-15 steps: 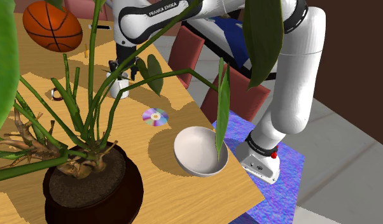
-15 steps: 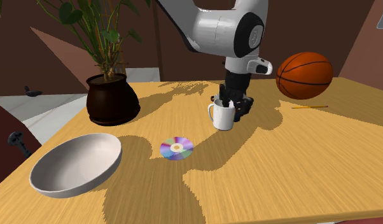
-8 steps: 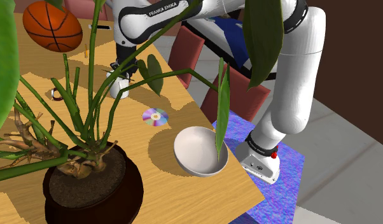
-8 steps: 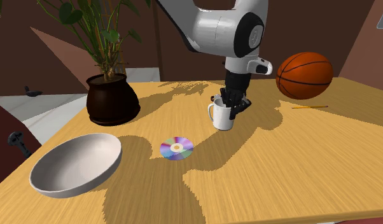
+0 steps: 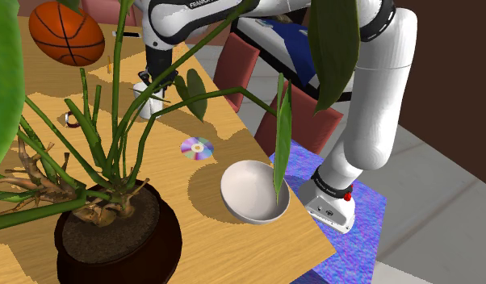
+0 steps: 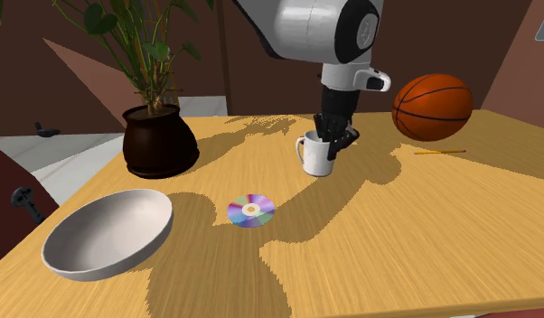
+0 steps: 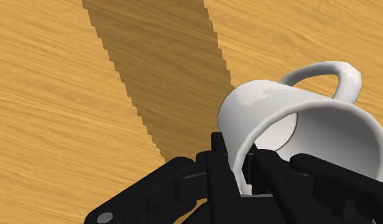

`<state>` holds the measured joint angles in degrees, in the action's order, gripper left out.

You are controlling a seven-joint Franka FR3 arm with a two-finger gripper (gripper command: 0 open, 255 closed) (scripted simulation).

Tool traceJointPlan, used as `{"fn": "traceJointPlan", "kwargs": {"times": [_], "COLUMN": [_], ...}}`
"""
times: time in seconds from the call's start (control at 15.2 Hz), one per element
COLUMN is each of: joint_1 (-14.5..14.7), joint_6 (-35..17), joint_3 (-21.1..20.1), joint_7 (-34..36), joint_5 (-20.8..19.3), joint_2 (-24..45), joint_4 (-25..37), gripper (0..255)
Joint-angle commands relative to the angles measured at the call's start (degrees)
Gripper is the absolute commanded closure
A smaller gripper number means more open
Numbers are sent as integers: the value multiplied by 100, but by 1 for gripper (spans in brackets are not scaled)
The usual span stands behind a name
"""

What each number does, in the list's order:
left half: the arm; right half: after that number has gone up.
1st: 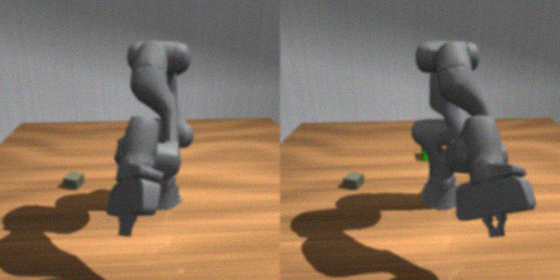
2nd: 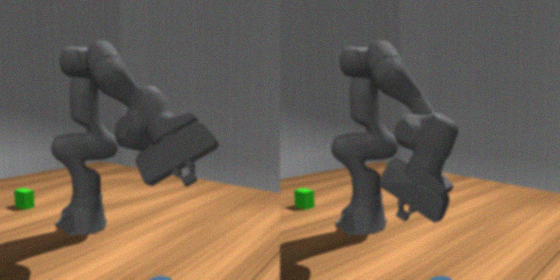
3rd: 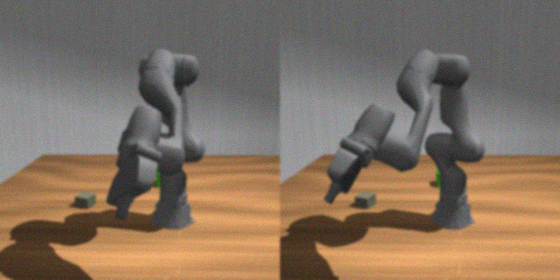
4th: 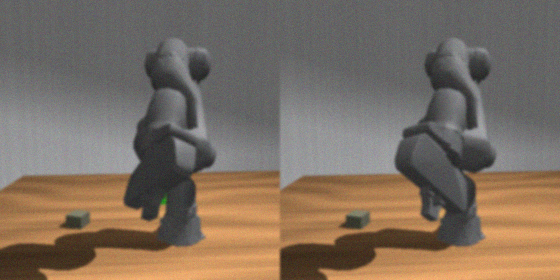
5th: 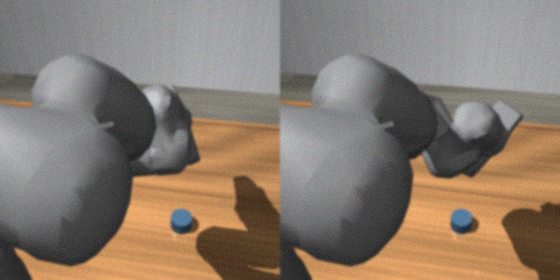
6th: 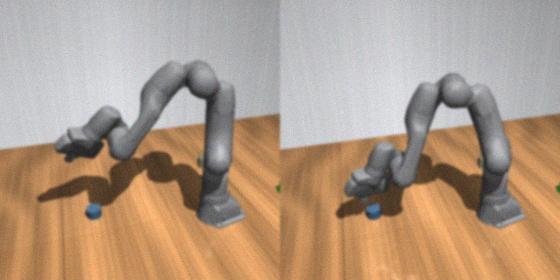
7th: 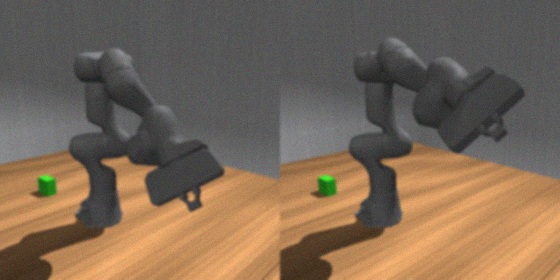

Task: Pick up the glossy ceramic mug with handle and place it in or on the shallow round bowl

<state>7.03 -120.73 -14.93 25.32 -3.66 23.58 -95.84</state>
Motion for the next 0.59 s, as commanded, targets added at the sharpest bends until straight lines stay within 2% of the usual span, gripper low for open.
{"fn": "traceJointPlan", "kwargs": {"times": [0.0, 0.53], "joint_1": [-13, -22], "joint_6": [107, 648], "joint_3": [-9, -34], "joint_7": [-14, -31], "joint_5": [22, 76], "joint_2": [-82, -264], "joint_4": [27, 390], "gripper": [255, 255]}}
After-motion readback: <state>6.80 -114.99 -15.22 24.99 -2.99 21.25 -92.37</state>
